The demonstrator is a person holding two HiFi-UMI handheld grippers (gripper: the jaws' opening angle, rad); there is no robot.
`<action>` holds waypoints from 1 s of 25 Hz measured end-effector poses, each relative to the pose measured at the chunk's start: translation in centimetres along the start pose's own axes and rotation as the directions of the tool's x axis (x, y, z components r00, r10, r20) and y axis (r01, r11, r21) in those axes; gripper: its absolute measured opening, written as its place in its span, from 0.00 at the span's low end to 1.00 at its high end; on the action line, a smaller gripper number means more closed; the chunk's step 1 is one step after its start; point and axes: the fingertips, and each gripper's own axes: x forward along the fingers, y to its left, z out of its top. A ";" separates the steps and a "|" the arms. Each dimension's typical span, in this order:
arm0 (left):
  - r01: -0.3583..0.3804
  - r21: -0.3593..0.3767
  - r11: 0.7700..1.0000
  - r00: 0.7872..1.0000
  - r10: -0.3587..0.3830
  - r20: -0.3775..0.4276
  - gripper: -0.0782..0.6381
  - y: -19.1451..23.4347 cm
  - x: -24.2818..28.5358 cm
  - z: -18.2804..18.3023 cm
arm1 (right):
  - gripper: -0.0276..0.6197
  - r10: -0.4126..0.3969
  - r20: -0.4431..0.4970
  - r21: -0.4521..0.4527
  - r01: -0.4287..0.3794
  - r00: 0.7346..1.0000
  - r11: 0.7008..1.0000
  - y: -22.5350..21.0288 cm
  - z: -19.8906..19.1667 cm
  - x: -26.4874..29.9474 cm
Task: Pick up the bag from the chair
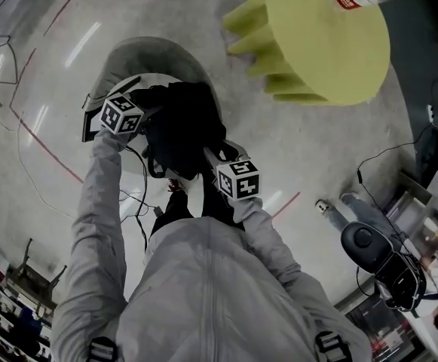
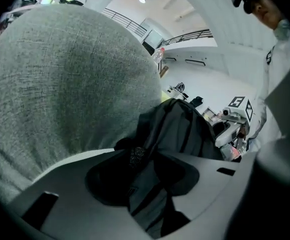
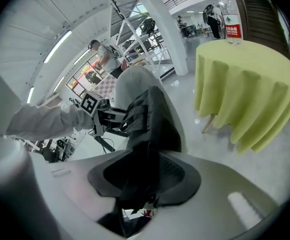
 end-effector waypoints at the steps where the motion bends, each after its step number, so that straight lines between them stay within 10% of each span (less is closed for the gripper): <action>1: 0.003 -0.016 1.000 1.000 -0.003 0.013 0.31 -0.2 -0.1 -0.1 | 0.26 0.010 -0.005 -0.010 -0.010 1.000 1.000 0.2 0.0 -0.1; 13: -0.049 -0.065 0.997 0.991 0.057 0.122 0.18 -2.6 -5.5 -3.1 | 0.10 0.058 0.116 -0.025 -0.055 0.992 0.998 4.3 1.3 -2.3; 25: -0.215 -0.162 0.963 0.930 0.253 0.266 0.15 -9.5 -15.5 -5.5 | 0.08 0.111 0.201 -0.277 -0.052 0.973 0.960 11.5 4.6 -8.0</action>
